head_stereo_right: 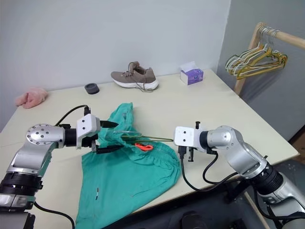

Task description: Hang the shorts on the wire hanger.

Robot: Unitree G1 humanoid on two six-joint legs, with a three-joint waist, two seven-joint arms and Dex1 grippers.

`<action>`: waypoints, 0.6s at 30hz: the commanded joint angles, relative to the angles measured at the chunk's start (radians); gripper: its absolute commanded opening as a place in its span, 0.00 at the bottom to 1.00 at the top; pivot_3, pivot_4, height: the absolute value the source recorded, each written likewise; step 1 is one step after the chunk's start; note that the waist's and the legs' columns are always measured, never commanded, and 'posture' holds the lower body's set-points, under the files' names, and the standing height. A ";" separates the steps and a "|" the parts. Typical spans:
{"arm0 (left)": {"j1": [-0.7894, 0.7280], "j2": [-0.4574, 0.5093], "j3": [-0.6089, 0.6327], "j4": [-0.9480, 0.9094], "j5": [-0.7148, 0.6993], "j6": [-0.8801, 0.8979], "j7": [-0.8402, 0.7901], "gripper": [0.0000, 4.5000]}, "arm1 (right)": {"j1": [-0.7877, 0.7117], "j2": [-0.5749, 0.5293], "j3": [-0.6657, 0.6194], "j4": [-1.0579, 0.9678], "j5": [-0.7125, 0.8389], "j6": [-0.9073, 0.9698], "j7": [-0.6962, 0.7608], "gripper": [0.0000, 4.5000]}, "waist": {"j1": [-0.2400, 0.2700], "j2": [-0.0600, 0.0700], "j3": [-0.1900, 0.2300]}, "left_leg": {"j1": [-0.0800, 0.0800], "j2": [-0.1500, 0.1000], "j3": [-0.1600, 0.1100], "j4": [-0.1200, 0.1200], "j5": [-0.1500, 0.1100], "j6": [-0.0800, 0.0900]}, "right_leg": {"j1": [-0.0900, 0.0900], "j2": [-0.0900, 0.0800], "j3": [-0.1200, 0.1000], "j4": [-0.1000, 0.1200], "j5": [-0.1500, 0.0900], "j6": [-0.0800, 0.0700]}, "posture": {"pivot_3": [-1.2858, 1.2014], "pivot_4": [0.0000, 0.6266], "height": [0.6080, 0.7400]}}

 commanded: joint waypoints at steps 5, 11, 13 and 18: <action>0.009 -0.015 0.011 -0.075 -0.037 0.039 -0.007 0.47 | -0.023 0.025 -0.043 -0.047 -0.018 -0.040 0.024 0.00 | -0.008 0.000 0.000 | 0.000 0.000 0.000 0.000 0.000 0.000 | 0.000 0.000 0.000 0.001 0.000 0.000 | 0.40 0.00 1.00; 0.024 -0.015 0.014 -0.102 -0.040 0.062 -0.008 0.06 | -0.019 0.027 -0.044 -0.038 -0.032 -0.076 0.052 0.00 | -0.007 -0.001 -0.001 | 0.000 0.000 0.000 0.001 0.000 0.000 | 0.000 0.000 0.000 0.002 0.000 0.000 | 0.40 0.00 1.00; 0.032 -0.012 0.017 -0.109 -0.039 0.069 -0.012 0.00 | -0.013 0.010 -0.043 -0.029 -0.037 -0.120 0.080 0.00 | -0.006 -0.001 -0.001 | 0.000 0.000 0.000 0.001 0.000 0.000 | 0.000 0.000 0.000 0.002 0.000 0.000 | 0.40 0.00 1.00; 0.053 0.002 0.029 -0.117 -0.036 0.078 -0.016 0.00 | 0.016 -0.045 -0.100 0.044 -0.037 -0.181 0.117 0.11 | -0.006 -0.001 -0.001 | 0.000 0.000 0.000 0.002 0.000 0.000 | 0.000 0.000 0.000 0.002 0.000 0.000 | 0.40 0.00 1.00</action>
